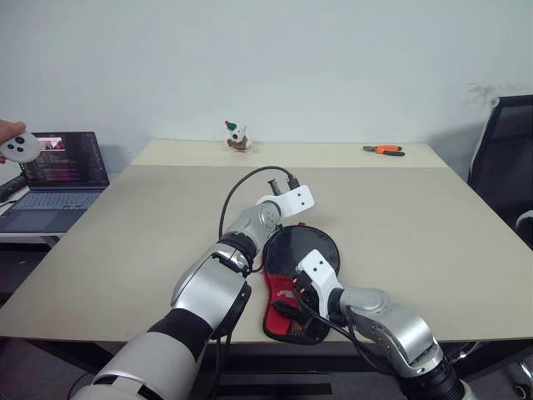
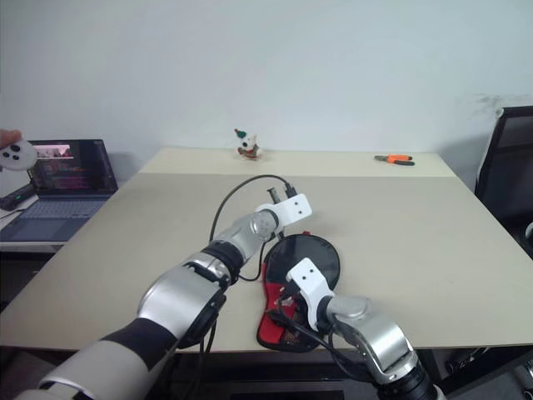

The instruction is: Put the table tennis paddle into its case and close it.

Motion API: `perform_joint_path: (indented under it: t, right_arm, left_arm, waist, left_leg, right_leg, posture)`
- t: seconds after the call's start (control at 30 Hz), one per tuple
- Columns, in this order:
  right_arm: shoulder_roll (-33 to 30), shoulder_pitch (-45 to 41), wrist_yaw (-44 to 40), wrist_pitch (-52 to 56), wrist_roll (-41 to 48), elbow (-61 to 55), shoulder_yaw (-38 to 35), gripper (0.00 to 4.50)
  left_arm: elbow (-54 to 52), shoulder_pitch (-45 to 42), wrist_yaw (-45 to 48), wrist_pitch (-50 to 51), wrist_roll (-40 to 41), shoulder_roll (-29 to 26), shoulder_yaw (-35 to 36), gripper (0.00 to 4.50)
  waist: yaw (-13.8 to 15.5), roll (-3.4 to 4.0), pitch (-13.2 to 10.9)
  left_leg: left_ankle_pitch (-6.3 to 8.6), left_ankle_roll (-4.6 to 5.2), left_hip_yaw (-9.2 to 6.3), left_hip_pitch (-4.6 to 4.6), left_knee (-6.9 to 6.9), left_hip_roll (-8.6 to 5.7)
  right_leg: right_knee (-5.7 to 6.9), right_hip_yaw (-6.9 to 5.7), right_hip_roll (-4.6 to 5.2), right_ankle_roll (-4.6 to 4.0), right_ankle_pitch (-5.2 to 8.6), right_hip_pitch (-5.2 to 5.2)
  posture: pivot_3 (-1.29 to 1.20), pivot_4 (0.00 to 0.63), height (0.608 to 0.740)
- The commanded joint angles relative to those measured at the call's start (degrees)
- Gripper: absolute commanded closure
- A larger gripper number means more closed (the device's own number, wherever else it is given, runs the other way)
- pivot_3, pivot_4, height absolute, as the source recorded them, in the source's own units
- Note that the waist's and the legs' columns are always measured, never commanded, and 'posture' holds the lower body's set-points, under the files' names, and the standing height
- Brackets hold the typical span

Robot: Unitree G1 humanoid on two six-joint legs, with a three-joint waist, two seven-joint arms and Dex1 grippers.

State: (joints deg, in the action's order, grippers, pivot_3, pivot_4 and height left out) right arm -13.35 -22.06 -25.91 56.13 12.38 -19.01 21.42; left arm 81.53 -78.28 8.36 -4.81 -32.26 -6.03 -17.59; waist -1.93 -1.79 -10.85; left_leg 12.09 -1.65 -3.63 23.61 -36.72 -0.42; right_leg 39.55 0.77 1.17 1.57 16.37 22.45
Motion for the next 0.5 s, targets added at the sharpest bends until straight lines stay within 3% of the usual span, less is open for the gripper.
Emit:
perform_joint_path:
  t: [0.03,0.5]
  right_arm:
    - [0.0,3.7,-0.7,4.7,1.0,3.2,4.2,0.00]
    - [0.6,5.2,0.2,5.9,1.2,1.2,4.8,0.00]
  left_arm:
    - [-1.7,-1.5,-1.3,1.2,-0.2,-0.2,0.3,4.44]
    - [-1.6,-4.7,-3.8,-2.4,-8.1,2.0,-7.4,4.44]
  waist:
    - [0.0,0.00,0.0]
    - [-0.1,-0.01,0.0]
  left_leg:
    - [0.00,0.00,0.00,-0.06,0.03,0.00]
    - [0.00,-0.01,0.10,-0.27,0.66,0.00]
  right_leg:
    - [-0.03,0.00,0.00,0.00,0.00,-0.05]
    - [-0.50,0.06,-0.01,-0.02,0.00,-0.16]
  posture:
    - [0.00,0.150,0.740]
    - [0.00,0.150,0.740]
